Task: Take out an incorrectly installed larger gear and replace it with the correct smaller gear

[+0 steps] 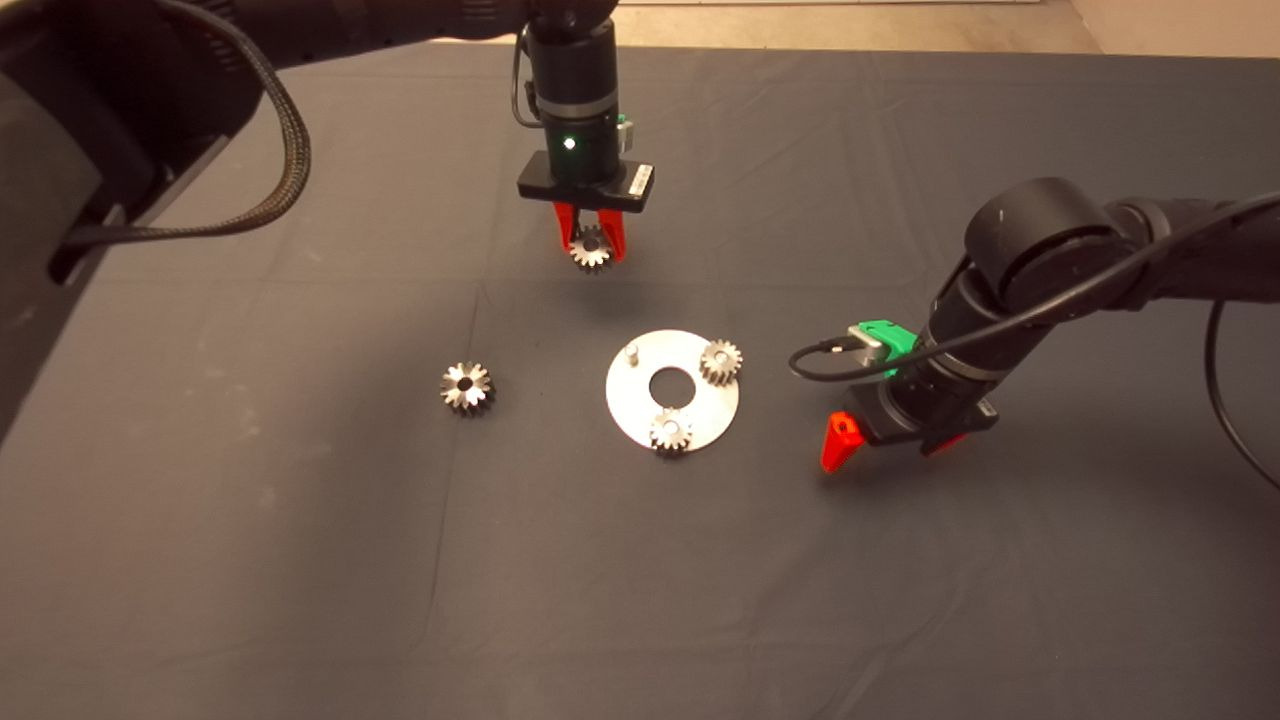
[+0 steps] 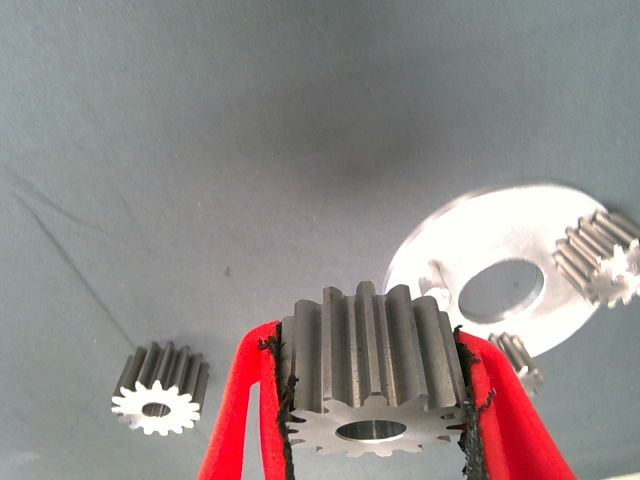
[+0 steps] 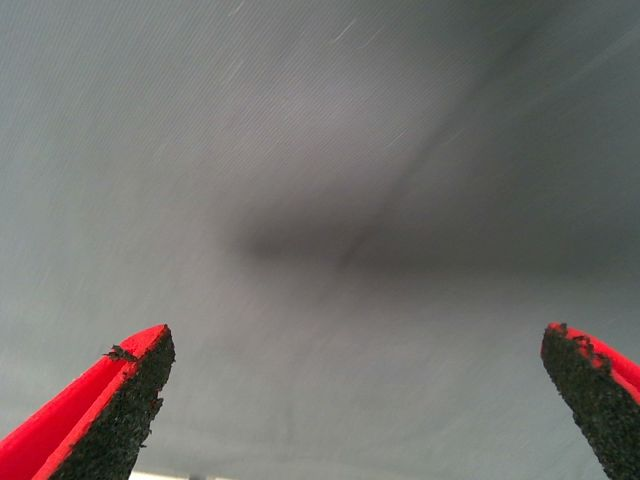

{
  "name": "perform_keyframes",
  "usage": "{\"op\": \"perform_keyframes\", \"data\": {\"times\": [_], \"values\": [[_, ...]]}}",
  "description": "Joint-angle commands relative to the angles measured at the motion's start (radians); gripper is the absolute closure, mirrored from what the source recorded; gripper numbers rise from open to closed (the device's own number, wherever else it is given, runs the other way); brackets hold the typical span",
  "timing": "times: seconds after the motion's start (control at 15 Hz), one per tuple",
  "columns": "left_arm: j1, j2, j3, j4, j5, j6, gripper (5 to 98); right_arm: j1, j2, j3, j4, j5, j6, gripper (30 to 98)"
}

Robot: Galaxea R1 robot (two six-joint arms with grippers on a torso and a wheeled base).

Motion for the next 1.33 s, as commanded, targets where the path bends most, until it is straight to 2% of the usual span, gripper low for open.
{"op": "perform_keyframes", "data": {"times": [0.0,0.13,0.2,0.4,0.47,0.6,0.8,1.0,1.27], "values": [[-0.024,0.004,0.202,-0.041,0.052,-0.126,78.2,0.001,-0.014,-0.048,-0.038,-0.013,-0.048,31.4],[-0.022,-0.005,0.346,0.041,0.052,-0.274,78.2,0.001,-0.053,-0.095,-0.038,-0.014,-0.113,31.4],[-0.022,-0.008,0.404,0.064,0.051,-0.34,78.2,0.001,-0.063,-0.113,-0.038,-0.014,-0.139,31.4],[-0.022,-0.008,0.478,0.088,0.023,-0.416,78.1,0.001,-0.067,-0.119,-0.042,-0.014,-0.157,31.4],[-0.022,-0.008,0.504,0.133,0.016,-0.457,78.1,0.001,-0.067,-0.119,-0.05,-0.014,-0.158,31.4],[-0.022,-0.008,0.544,0.212,0.018,-0.536,78.1,0.001,-0.07,-0.119,-0.05,-0.015,-0.161,31.4],[-0.021,-0.008,0.54,0.265,0.019,-0.549,78.1,0.001,-0.081,-0.115,-0.052,-0.015,-0.163,31.4],[0.007,-0.008,0.516,0.322,0.023,-0.542,77.9,0.001,-0.083,-0.11,-0.051,-0.016,-0.17,31.4],[0.046,-0.008,0.502,0.355,0.024,-0.537,77.9,0.001,-0.084,-0.105,-0.052,-0.016,-0.173,31.4]]}}
